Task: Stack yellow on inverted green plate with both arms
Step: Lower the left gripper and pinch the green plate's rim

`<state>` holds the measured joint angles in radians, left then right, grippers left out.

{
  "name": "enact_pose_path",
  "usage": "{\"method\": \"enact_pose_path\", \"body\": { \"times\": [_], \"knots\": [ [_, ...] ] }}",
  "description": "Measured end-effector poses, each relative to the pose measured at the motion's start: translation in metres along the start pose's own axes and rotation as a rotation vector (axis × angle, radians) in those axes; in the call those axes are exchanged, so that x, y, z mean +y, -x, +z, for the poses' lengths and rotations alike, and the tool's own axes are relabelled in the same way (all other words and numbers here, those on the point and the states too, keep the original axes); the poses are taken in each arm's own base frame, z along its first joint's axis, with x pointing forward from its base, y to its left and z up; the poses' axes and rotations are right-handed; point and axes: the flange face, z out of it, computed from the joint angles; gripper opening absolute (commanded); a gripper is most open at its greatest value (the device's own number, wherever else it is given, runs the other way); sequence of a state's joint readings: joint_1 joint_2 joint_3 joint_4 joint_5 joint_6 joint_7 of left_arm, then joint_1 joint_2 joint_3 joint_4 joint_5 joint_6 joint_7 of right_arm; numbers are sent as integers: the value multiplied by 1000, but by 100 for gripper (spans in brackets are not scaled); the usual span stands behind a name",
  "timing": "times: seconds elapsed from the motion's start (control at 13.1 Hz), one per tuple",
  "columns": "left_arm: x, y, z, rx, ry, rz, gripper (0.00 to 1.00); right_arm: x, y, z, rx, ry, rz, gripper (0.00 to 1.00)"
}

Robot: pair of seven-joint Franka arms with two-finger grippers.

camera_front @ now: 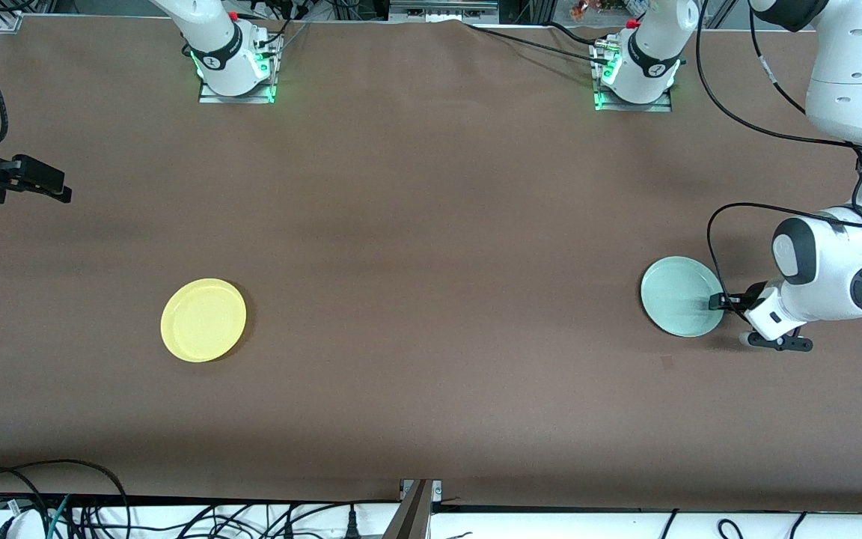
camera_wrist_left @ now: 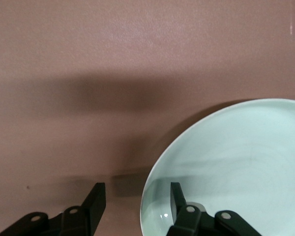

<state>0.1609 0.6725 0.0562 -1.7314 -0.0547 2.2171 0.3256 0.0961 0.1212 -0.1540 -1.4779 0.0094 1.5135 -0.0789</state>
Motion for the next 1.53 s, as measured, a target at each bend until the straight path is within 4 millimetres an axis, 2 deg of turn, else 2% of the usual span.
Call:
{"method": "enact_pose_path", "body": {
  "times": [0.54, 0.61, 0.77, 1.07, 1.23, 1.53],
  "knots": [
    [1, 2, -9, -16, 7, 5, 55, 1, 0, 0, 0, 0, 1, 100],
    [1, 2, -9, -17, 7, 5, 46, 1, 0, 0, 0, 0, 1, 100],
    [1, 2, -9, -17, 7, 7, 36, 0, 0, 0, 0, 0, 1, 100],
    [1, 3, -9, -18, 8, 12, 34, 1, 0, 0, 0, 0, 1, 100],
    [2, 3, -9, -19, 8, 13, 25, 1, 0, 0, 0, 0, 1, 100],
    [3, 2, -9, -20, 9, 15, 22, 1, 0, 0, 0, 0, 1, 100]
  ]
}}
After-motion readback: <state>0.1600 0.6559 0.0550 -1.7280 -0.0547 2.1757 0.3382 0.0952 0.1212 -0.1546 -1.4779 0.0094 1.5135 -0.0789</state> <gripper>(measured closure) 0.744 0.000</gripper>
